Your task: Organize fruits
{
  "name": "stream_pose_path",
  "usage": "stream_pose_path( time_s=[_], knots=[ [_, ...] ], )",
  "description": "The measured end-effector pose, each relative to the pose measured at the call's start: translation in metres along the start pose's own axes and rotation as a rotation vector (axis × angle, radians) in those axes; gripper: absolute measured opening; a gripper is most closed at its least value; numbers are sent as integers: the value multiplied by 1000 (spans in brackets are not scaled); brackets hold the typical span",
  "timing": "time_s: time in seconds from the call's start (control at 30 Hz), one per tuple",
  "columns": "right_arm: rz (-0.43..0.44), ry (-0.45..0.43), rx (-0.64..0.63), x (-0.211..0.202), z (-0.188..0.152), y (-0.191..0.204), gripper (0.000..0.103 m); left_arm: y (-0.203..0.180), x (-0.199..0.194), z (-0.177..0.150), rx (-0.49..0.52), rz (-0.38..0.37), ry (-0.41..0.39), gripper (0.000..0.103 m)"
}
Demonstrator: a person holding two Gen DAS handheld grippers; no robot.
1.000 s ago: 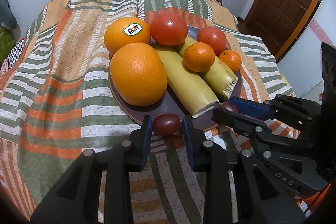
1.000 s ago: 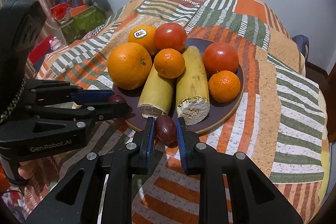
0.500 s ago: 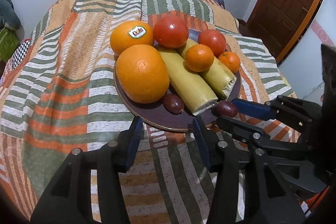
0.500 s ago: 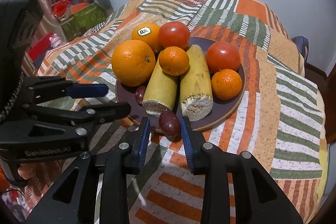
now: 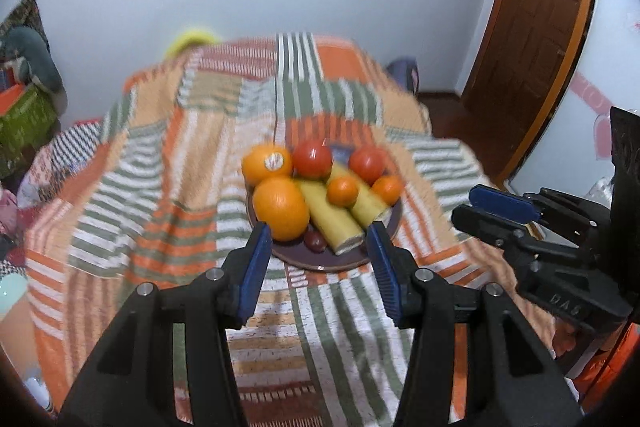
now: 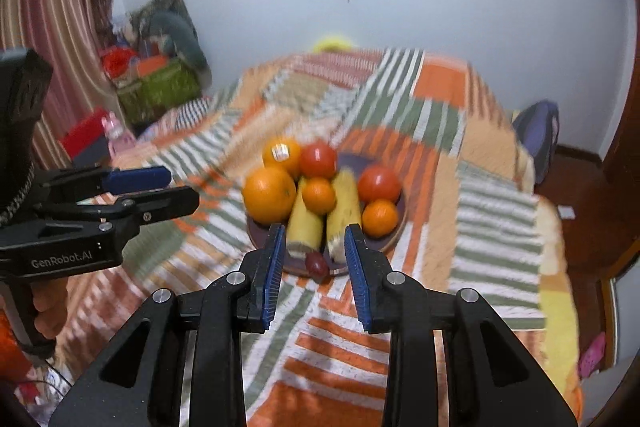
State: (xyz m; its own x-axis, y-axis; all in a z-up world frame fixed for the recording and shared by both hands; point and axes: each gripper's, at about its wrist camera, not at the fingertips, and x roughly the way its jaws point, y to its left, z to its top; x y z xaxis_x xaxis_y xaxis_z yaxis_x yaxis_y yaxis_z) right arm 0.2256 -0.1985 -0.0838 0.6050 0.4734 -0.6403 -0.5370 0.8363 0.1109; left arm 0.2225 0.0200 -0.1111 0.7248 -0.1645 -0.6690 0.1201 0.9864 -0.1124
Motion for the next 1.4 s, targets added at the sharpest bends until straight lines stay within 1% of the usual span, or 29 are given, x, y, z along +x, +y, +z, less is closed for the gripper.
stream_pose_path(
  time_s=[0.07,0.27,0.43,0.57,0.6,0.67,0.7,0.8,0.83,0.87,0.9,0.93,0.97,1.03,1.13,1.17,1.2,1.23,1.27,1.33,1.4],
  knots=[
    [-6,-60,-5,-26,7,5,28,-5,-27,3,4,-3,-54,49],
    [-12,-227,-23,-97,19,26,28,-23,-103,7,31,36,-230,49],
    [-11,-336,-37,-138,21,44,28,-32,-159,3,28,63,-363,50],
    [-2,-411,-22,-160,20,51,30,-36,-191,-2,20,90,-445,52],
    [2,-421,-17,-163,20,52,32,-37,-196,-3,18,91,-459,53],
    [4,-451,-5,-171,18,55,45,-39,-206,-6,14,97,-487,55],
    [-2,-464,-4,-173,17,57,46,-41,-210,-7,16,101,-499,57],
    [-22,-489,-18,-178,16,63,49,-44,-220,-11,23,112,-533,67],
    [-24,-494,-22,-180,15,65,52,-45,-222,-13,23,113,-543,69],
    [-27,-499,-23,-180,16,66,61,-46,-226,-14,24,115,-551,70],
    [-32,-504,-21,-180,15,65,66,-46,-228,-15,26,117,-559,72],
    [-48,-518,-17,-181,14,66,74,-47,-230,-17,28,120,-566,73],
    [-60,-528,-16,-183,13,67,80,-48,-232,-18,28,124,-572,75],
    [-79,-539,-23,-183,14,69,82,-51,-235,-21,33,132,-581,79],
    [-84,-537,-22,-185,12,72,86,-55,-235,-24,43,139,-583,85],
    [-89,-536,-20,-185,11,73,89,-56,-234,-23,43,141,-584,86],
    [-96,-538,-19,-186,10,73,91,-57,-236,-23,41,143,-585,92],
    [-108,-542,-15,-186,10,72,96,-57,-236,-24,38,145,-588,96],
    [-118,-547,-11,-186,6,73,100,-58,-238,-25,34,147,-594,97],
    [-130,-554,-7,-188,2,72,103,-59,-239,-27,33,154,-601,102],
    [-138,-550,-11,-188,1,73,103,-58,-239,-29,35,157,-602,103]
  ],
)
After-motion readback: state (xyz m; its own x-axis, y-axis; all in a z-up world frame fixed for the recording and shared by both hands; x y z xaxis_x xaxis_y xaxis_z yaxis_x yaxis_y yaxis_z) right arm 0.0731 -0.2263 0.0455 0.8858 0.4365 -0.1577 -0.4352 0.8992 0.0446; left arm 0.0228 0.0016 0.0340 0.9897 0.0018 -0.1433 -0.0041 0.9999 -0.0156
